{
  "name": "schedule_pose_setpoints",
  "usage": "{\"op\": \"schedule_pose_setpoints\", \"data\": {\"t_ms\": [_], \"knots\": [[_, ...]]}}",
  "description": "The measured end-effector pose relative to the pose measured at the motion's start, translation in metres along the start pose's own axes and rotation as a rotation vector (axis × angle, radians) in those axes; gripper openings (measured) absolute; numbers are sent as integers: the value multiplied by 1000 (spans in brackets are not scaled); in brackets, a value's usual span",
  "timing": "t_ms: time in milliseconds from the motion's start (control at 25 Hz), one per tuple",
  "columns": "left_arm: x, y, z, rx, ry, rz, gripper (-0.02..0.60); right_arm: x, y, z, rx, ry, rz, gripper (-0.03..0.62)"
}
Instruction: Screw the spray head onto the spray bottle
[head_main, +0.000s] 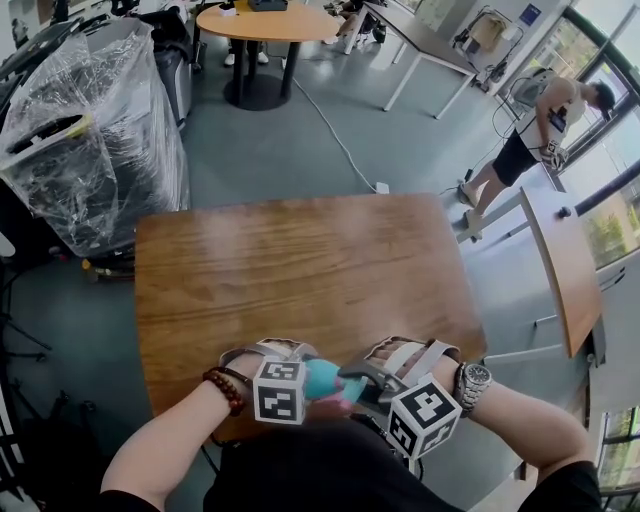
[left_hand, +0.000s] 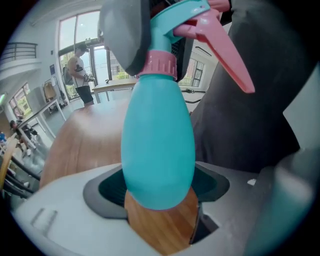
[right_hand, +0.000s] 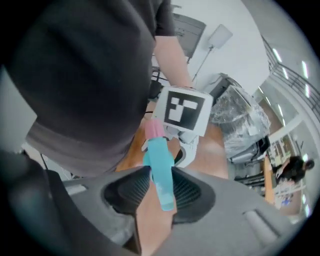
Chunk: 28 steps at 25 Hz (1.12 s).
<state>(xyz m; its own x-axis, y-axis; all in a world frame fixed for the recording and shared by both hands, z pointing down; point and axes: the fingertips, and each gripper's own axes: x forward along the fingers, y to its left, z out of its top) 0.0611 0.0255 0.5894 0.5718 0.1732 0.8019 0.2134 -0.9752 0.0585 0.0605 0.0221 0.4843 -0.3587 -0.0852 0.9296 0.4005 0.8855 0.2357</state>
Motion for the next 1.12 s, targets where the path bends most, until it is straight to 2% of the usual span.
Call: {"op": "schedule_pose_setpoints", "data": {"t_ms": [240, 320, 440, 560, 760, 920, 1040, 1120], "knots": [[-6, 31, 6, -112, -81, 155, 402, -5, -32, -14, 622, -159, 60, 123], [-8, 39, 7, -162, -98, 196, 402, -4, -43, -21, 792, -178, 56, 123], [-5, 52, 2, -218, -76, 279, 402, 1, -51, -34, 991, -166, 40, 123], [-1, 60, -2, -253, -40, 341, 402, 4, -55, -43, 1092, -146, 13, 123], [-1, 77, -4, -290, -9, 440, 403, 5, -63, -54, 1163, -113, -47, 123], [-3, 87, -13, -287, 56, 512, 403, 8, -68, -60, 1268, -124, -64, 123], [-1, 91, -14, -295, 62, 530, 403, 9, -71, -64, 1324, -156, -73, 123], [0, 95, -11, -313, 31, 528, 405, 9, -74, -65, 1305, -180, -102, 124]]}}
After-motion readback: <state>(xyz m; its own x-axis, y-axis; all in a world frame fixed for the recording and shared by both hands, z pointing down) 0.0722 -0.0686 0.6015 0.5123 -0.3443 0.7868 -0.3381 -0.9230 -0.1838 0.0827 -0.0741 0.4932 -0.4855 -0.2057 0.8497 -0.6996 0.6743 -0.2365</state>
